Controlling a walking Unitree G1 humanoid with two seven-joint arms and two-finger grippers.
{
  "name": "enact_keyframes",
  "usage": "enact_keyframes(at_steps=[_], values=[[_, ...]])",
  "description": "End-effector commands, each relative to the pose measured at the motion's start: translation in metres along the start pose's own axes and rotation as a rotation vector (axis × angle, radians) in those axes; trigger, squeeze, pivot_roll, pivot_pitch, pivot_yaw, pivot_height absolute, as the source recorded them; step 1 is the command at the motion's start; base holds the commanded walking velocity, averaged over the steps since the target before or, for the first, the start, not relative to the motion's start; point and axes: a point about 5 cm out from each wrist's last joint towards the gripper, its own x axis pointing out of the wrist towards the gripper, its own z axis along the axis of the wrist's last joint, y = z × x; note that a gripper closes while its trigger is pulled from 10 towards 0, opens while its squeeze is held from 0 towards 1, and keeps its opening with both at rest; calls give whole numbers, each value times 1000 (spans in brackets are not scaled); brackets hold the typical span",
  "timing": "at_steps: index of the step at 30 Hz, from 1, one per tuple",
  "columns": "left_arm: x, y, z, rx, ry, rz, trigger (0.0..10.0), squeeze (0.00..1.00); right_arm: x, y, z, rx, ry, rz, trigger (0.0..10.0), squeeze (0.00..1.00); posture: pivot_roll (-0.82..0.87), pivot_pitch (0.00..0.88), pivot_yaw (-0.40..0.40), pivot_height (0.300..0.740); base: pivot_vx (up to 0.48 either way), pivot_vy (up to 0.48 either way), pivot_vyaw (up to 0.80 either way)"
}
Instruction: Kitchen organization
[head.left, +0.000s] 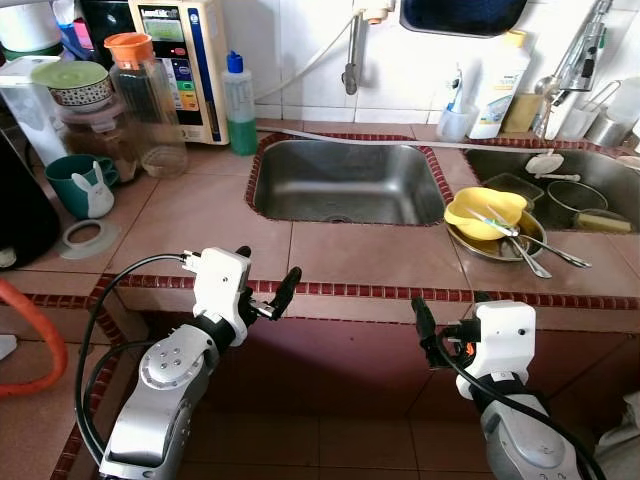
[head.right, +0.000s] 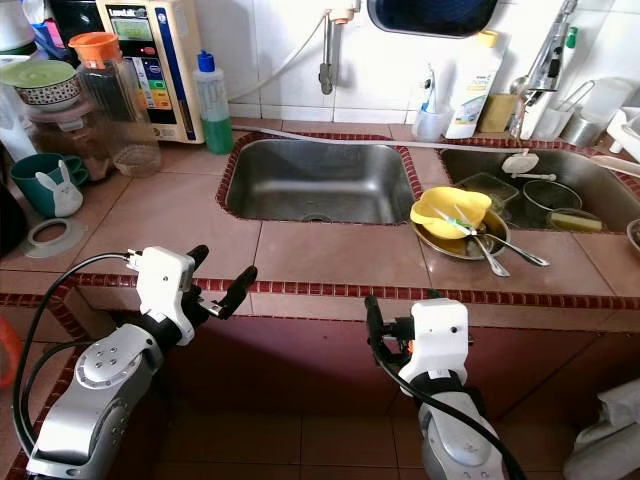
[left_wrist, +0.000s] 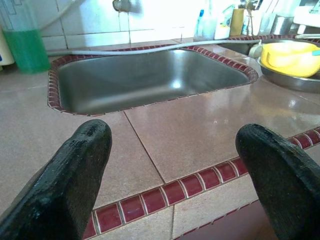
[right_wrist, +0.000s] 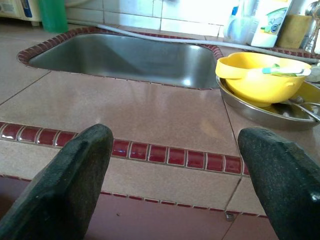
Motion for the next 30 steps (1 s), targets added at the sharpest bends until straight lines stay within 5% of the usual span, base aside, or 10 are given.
enact_keyframes(at_steps=[1, 6, 30], values=[[0, 1, 0, 14, 12, 0, 10000, 0, 0, -1, 1, -3, -5, -6, 10000, 0, 95, 0, 2, 740, 0, 0, 0], [0, 0, -1, 8, 12, -3, 10000, 0, -1, -1, 1, -3, -4, -7, 10000, 0, 92, 0, 4, 740, 0, 382, 0], [3, -1, 12, 4, -70, -16, 10000, 0, -3, 3, 20, -18, -93, 33, 10000, 0, 82, 0, 6, 740, 88, 0, 0]])
